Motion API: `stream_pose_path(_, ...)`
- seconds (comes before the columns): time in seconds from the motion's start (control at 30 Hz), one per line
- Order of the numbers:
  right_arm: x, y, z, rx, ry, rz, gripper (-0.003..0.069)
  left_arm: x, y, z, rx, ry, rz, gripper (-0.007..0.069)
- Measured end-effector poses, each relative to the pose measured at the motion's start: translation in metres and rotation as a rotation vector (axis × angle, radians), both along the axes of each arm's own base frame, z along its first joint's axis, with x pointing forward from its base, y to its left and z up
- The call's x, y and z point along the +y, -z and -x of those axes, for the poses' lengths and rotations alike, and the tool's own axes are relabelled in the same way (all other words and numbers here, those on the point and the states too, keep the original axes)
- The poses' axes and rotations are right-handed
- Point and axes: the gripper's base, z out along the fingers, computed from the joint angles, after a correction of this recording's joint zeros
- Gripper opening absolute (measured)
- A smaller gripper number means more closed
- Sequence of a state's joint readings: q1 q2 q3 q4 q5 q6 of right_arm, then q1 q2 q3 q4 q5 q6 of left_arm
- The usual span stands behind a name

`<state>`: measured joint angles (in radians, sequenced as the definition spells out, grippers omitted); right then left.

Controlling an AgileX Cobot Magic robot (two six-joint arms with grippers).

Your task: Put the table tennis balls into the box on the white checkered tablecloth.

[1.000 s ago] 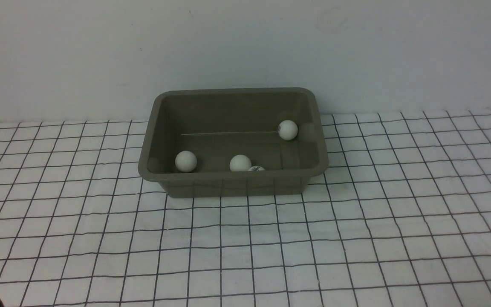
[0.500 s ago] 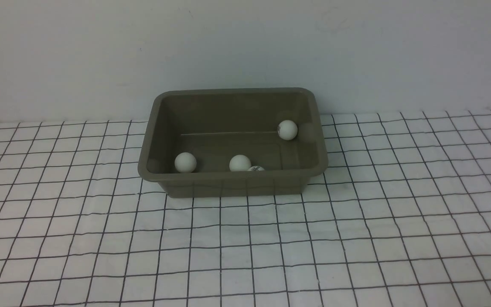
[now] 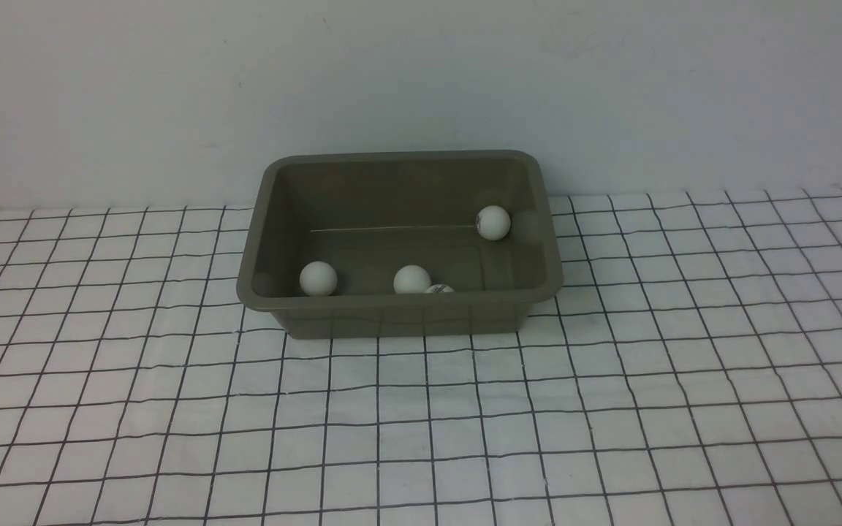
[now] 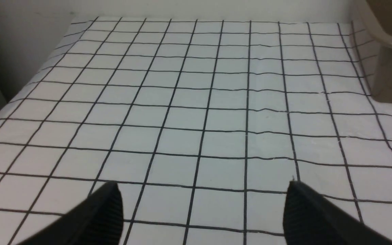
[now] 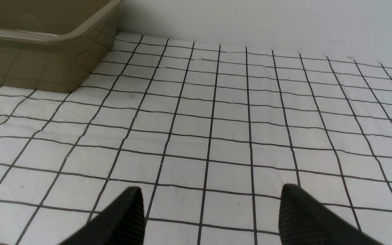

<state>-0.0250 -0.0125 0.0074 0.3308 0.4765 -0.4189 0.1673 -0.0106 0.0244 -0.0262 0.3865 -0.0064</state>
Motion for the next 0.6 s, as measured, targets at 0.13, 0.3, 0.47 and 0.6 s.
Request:
stream_pose_path(0.13, 0.0000, 0.0000, 0.0000, 0.000, 0.000, 0.000, 0.0483, -0.0014, 0.0000, -0.0002, 0.000, 0.026, 0.000, 0.0573)
stream_pose_path(0.3, 0.0000, 0.0000, 0.0000, 0.000, 0.000, 0.000, 0.0483, -0.0018, 0.0000, -0.0002, 0.001, 0.036, -0.006, 0.0573)
stream_pose_path(0.47, 0.0000, 0.0000, 0.0000, 0.000, 0.000, 0.000, 0.0483, -0.0019, 0.0001, -0.0002, 0.002, 0.038, -0.006, 0.0573)
stream_pose_path(0.6, 0.0000, 0.0000, 0.0000, 0.000, 0.000, 0.000, 0.0483, -0.0019, 0.0001, -0.0002, 0.002, 0.039, -0.006, 0.0573)
